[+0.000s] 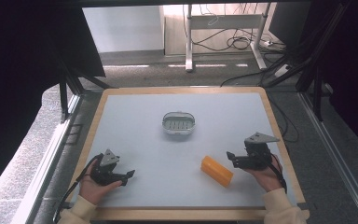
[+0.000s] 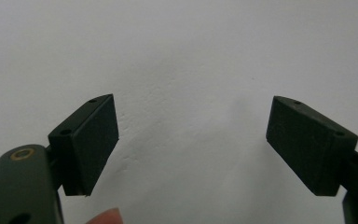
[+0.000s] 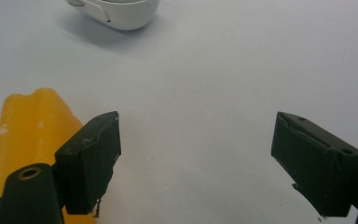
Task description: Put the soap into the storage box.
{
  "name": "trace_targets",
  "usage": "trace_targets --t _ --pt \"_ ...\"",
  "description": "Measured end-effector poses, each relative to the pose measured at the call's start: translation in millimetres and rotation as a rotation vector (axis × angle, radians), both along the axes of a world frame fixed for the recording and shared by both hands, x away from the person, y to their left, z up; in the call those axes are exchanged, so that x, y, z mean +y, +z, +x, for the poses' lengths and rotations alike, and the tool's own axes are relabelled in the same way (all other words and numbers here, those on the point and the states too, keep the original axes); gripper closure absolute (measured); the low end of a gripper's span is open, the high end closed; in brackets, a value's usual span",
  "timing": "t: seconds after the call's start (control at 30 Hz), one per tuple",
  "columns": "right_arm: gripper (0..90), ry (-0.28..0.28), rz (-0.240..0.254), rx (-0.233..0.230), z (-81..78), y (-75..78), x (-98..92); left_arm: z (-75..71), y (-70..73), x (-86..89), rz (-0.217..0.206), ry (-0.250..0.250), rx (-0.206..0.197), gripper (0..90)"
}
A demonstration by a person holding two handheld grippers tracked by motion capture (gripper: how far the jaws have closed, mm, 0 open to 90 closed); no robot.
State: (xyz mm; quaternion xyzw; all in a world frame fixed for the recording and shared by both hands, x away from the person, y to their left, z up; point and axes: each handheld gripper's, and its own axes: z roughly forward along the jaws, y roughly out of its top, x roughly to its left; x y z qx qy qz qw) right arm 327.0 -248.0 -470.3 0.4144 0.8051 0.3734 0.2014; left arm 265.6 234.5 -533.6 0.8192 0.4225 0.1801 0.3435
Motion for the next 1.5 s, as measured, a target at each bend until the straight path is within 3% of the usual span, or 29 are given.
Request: trace_targets --t 0.13,0.23,0.37,0.67,0.8,1.27,1.5 --pt "17.3 0.054 0.007 0.064 3.6 7.8 6.3 -0.2 0.1 0.6 0.001 -0.008 -0.001 16.8" --pt "18.6 0.071 -0.002 0.081 6.4 12.3 12.2 -0.6 0.0 1.7 0.0 -0.01 -0.001 16.8" --pt "24.7 0.083 -0.035 0.064 6.4 19.3 22.0 -1.4 2.0 3.3 -0.01 -0.004 -0.007 16.8" --pt "24.5 0.126 -0.067 0.062 7.6 40.5 38.6 -2.7 3.8 3.0 -0.007 -0.003 -0.016 16.8" --pt "27.4 0.108 -0.054 0.044 6.7 40.1 38.6 -3.0 5.0 2.7 -0.021 0.007 -0.021 16.9" --pt "26.2 0.192 -0.103 0.077 -5.2 42.8 48.3 -2.5 4.3 1.2 -0.014 0.003 -0.016 16.9" --pt "25.5 0.204 -0.13 0.099 -8.9 42.3 54.5 -3.4 4.8 1.4 -0.016 0.0 -0.019 16.9"
